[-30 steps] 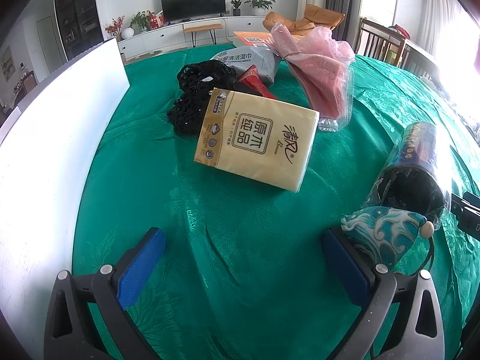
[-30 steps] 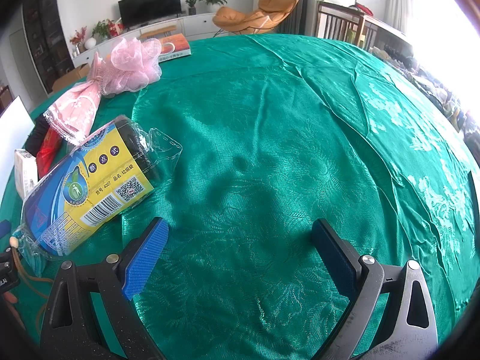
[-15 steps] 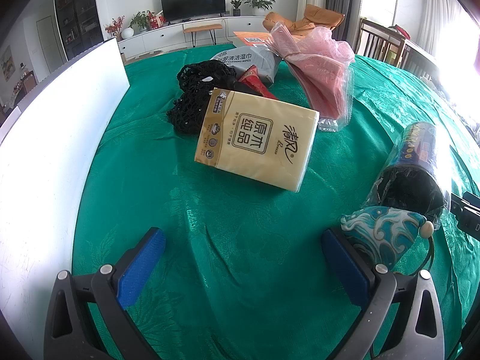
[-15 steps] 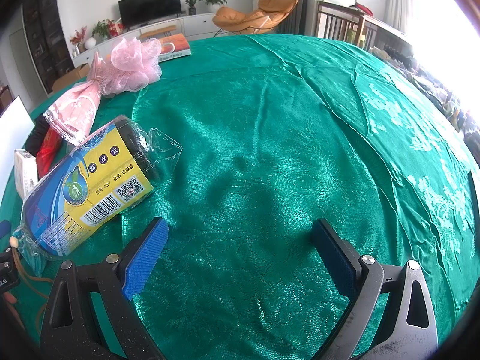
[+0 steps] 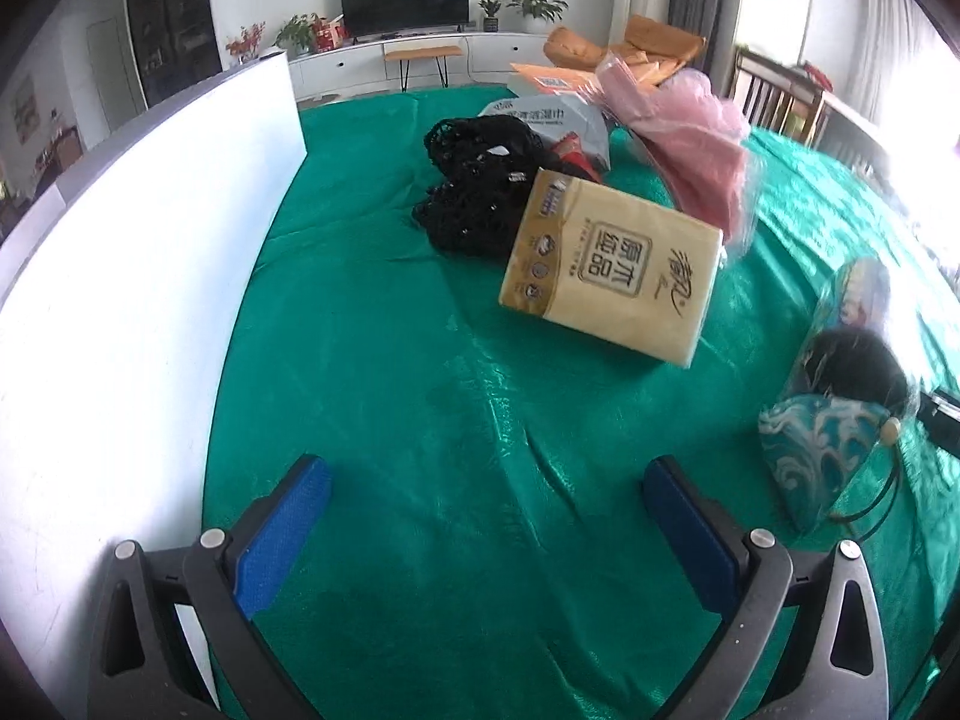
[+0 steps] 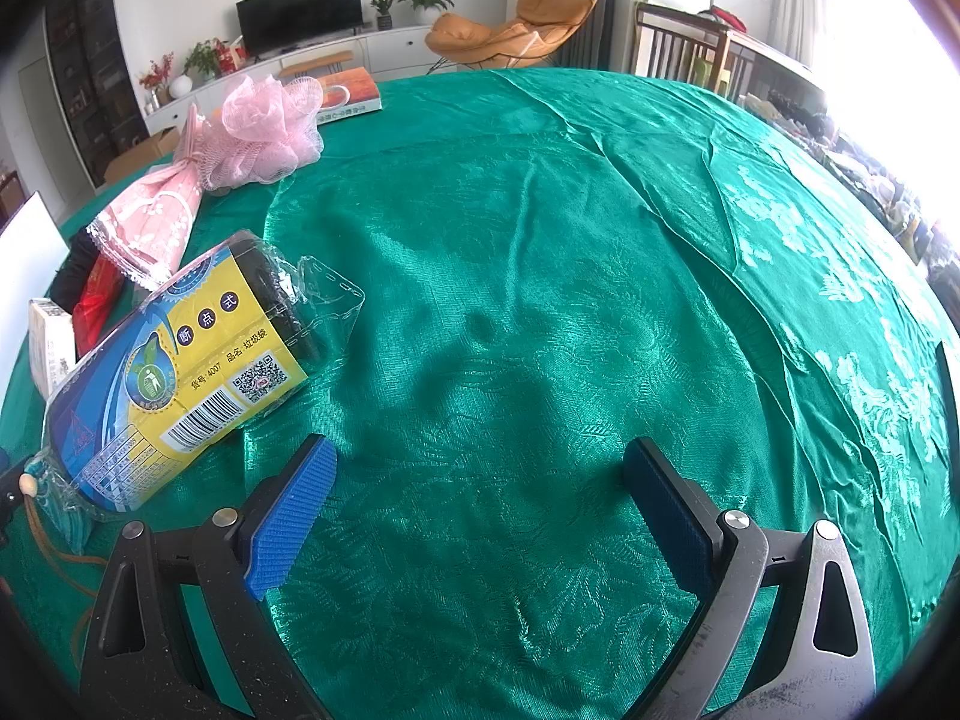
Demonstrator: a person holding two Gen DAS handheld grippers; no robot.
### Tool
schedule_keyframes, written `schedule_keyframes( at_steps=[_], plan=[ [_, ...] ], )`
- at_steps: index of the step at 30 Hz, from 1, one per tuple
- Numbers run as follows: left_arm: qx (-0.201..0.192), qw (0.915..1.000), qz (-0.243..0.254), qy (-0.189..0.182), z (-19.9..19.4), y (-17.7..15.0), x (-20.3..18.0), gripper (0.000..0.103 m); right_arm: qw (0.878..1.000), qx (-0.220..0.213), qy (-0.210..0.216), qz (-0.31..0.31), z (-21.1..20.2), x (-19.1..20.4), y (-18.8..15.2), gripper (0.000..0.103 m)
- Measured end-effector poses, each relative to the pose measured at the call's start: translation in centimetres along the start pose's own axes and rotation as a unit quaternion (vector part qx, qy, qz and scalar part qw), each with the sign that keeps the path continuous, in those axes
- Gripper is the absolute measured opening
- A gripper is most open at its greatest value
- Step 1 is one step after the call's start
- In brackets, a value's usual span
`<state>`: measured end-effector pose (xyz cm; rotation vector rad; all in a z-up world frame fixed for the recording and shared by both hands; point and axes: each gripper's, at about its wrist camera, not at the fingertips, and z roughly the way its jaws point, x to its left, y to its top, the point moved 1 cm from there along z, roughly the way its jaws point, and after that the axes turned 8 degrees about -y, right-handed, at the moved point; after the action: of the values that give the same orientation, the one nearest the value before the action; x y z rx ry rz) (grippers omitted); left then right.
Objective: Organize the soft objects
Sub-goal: 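Lower the left gripper onto the yellow tissue pack and close it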
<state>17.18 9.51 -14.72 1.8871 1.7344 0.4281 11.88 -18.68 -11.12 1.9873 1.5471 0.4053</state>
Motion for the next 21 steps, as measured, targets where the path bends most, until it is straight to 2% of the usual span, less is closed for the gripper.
schedule_keyframes(
  at_steps=[4, 7, 10, 12, 17, 21],
  plan=[
    [0.000, 0.9999, -0.012, 0.001, 0.0, 0.1, 0.3, 0.103, 1.000, 0.000, 0.000, 0.000, 0.0, 0.0, 0.0, 0.098],
    [-0.001, 0.9992, -0.040, 0.007, -0.6, -0.1, 1.1, 0.102, 1.000, 0.000, 0.000, 0.000, 0.0, 0.0, 0.0, 0.098],
    [-0.012, 0.9977, -0.065, -0.019, -2.1, -0.3, 1.5, 0.102, 1.000, 0.000, 0.000, 0.000, 0.0, 0.0, 0.0, 0.098],
    [-0.020, 0.9974, -0.065, -0.024, -3.0, -0.2, 1.2, 0.102, 1.000, 0.000, 0.000, 0.000, 0.0, 0.0, 0.0, 0.098],
    [-0.002, 0.9979, -0.059, -0.025, -2.5, 0.5, 1.0, 0.102, 1.000, 0.000, 0.000, 0.000, 0.0, 0.0, 0.0, 0.098],
    [-0.008, 0.9962, -0.069, -0.053, -3.4, 1.8, 0.9, 0.102, 1.000, 0.000, 0.000, 0.000, 0.0, 0.0, 0.0, 0.098]
  ],
)
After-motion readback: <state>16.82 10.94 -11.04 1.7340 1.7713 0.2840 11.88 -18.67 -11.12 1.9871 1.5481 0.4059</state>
